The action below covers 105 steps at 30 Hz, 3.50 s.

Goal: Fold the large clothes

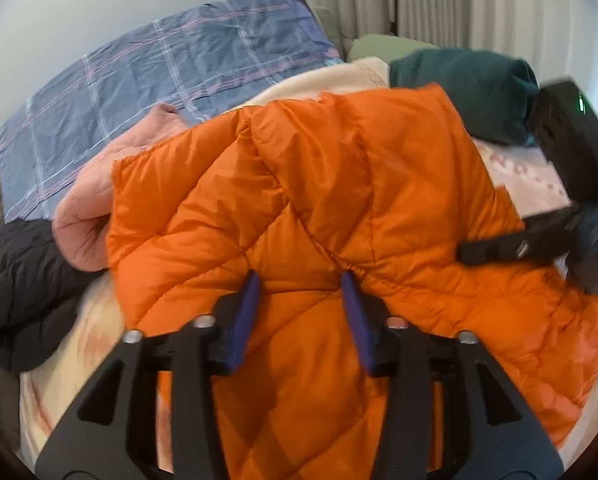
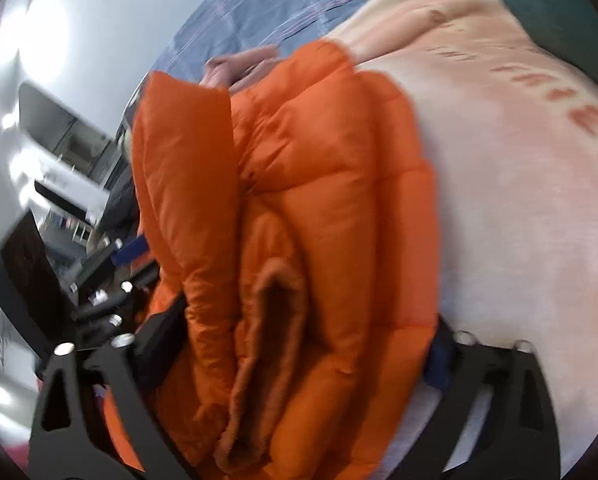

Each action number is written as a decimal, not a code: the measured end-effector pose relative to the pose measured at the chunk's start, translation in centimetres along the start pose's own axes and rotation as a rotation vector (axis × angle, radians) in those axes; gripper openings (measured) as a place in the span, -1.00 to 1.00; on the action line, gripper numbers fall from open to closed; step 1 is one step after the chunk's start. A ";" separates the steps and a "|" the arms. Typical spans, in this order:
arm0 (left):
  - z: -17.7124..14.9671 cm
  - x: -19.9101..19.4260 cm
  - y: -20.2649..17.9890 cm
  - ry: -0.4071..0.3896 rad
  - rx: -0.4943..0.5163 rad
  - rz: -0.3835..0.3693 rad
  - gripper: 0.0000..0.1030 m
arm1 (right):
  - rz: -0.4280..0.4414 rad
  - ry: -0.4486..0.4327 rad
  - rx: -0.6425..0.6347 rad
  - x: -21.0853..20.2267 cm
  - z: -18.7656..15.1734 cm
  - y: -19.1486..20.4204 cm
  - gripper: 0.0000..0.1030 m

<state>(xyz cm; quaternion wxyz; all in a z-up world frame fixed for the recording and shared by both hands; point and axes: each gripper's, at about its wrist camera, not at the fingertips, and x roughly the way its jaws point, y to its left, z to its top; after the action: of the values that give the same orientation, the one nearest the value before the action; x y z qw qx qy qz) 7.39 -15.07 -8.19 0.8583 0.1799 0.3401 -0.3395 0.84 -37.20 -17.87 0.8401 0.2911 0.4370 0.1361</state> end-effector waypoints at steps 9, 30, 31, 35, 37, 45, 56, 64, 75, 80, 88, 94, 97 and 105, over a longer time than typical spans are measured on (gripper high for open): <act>-5.0 -2.8 6.6 0.035 -0.262 -0.035 0.96 | 0.076 0.003 0.027 0.6 -0.5 -0.4 0.23; 12.9 -3.1 0.7 -0.182 -0.092 -0.272 0.30 | -0.095 -0.476 -0.171 -15.2 8.5 4.0 -0.32; 14.8 -1.6 0.8 -0.182 -0.088 -0.265 0.30 | -0.103 -0.480 -0.159 -14.9 9.6 3.7 -0.32; 19.3 3.9 1.3 -0.139 -0.049 -0.178 0.27 | -0.179 -0.467 -0.110 -11.5 14.2 1.5 -0.32; 20.4 6.8 1.2 -0.112 -0.020 -0.128 0.26 | -0.212 -0.455 -0.090 -9.0 15.8 0.4 -0.32; 16.6 19.0 4.3 0.036 -0.090 0.112 0.50 | -0.393 -0.276 0.110 5.2 19.7 -7.7 0.41; 14.5 16.8 3.1 -0.054 -0.057 0.176 0.70 | -0.602 -0.362 0.045 2.6 18.7 -3.9 0.88; 11.5 5.9 0.9 -0.135 -0.069 0.184 0.96 | -0.716 -0.620 -0.233 -7.1 8.9 3.6 0.97; 4.0 -10.0 -6.3 -0.236 -0.009 0.222 0.96 | -0.743 -0.752 -0.210 -15.4 -3.5 9.6 0.97; 1.1 -15.8 -7.0 -0.267 -0.058 0.264 0.96 | -0.766 -0.764 -0.195 -17.1 -8.1 11.9 0.97; -2.8 -18.9 -5.7 -0.203 -0.156 0.245 0.96 | -0.732 -0.707 -0.226 -16.7 -11.5 14.8 0.97; -4.5 -19.9 -5.0 -0.181 -0.196 0.267 0.96 | -0.728 -0.660 -0.242 -15.6 -12.2 15.9 0.97; -4.6 -20.6 -4.9 -0.194 -0.197 0.278 0.96 | -0.735 -0.666 -0.240 -15.7 -12.3 16.1 0.97; -4.9 -21.4 -5.5 -0.216 -0.199 0.292 0.96 | -0.738 -0.674 -0.237 -15.7 -12.7 16.8 0.97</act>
<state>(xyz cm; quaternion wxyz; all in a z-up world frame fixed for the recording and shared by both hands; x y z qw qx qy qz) -10.30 -6.42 3.06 0.9435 0.1039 0.2481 -0.1933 -18.22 -26.76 -3.08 0.9536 0.0482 0.1972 -0.2223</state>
